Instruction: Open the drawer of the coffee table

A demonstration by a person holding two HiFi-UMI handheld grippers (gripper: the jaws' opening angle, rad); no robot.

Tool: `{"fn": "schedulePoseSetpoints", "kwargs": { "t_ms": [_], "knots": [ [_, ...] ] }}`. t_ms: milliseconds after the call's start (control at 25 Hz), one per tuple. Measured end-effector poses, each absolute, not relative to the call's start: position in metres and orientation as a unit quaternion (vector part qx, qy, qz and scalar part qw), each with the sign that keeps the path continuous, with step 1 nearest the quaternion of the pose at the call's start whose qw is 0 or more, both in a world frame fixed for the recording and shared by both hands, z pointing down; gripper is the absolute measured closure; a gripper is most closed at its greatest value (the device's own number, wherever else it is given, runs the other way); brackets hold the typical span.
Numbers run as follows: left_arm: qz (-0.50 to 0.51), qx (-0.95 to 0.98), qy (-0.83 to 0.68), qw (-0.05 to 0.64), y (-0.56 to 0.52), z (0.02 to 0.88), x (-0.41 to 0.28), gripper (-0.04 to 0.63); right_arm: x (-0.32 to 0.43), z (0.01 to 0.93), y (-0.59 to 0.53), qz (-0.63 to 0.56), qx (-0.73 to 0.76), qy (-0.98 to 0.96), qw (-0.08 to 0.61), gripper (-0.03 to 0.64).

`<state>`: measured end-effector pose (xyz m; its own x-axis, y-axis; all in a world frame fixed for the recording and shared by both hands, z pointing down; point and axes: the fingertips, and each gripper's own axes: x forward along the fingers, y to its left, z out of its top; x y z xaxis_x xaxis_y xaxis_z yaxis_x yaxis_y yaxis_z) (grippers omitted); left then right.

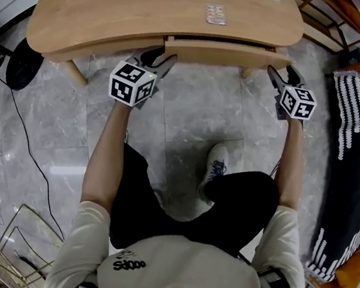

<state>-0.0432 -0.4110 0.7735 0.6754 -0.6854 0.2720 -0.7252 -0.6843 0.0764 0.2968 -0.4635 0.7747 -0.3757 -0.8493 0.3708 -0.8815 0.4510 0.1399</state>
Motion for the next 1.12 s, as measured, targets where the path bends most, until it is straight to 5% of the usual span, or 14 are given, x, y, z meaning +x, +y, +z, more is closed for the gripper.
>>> {"fn": "schedulePoseSetpoints", "kwargs": {
  "t_ms": [440,800,1120],
  "knots": [
    [0.129,0.93,-0.331,0.09,-0.388,0.774,-0.041,0.477,0.303,0.773,-0.447,0.062,0.542,-0.82,0.175,0.319],
    [0.035,0.915,-0.381,0.127,-0.38,0.772,-0.046,0.472,0.301,0.776,-0.429,0.074,0.538,-0.817,0.195,0.319],
    [0.117,0.901,-0.403,0.105,-0.368,0.77,-0.039,0.486,0.311,0.774,-0.428,0.093,0.545,-0.806,0.212,0.322]
  ]
}}
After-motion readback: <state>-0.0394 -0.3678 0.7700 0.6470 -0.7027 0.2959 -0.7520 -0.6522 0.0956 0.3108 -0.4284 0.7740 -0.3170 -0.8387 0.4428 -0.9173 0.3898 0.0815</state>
